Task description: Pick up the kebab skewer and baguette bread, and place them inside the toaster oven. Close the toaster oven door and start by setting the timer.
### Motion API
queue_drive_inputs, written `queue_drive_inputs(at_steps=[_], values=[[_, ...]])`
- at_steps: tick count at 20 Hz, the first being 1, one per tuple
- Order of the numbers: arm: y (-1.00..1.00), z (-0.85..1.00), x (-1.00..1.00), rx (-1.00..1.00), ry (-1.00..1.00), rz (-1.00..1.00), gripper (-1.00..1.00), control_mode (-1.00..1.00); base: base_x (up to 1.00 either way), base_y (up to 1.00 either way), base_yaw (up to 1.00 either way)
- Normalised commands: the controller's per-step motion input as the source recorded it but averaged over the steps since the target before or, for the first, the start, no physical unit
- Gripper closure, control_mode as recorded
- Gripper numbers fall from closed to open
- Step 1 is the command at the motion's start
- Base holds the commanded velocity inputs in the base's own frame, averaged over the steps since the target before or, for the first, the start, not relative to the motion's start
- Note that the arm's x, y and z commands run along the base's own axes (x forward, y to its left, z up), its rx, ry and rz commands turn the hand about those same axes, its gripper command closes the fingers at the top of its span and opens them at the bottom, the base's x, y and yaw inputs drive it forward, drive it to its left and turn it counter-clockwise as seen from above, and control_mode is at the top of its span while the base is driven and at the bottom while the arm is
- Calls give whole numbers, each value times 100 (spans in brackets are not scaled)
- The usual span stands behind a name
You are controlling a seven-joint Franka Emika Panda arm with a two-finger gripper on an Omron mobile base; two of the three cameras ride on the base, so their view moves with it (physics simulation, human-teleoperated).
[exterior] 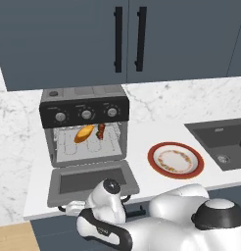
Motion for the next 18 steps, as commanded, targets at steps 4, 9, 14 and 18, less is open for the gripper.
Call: queue_drive_inputs(at_steps=[4,9,14,18], values=[[0,0,0,-3,0,7,-100,-100,0,0,0],[-1,8,21,-3,0,2,-100,-100,0,0,0],[-12,54,42,0,-2,0,-100,-100,0,0,0],[-22,83,53,0,-6,0,-100,-100,0,0,0]])
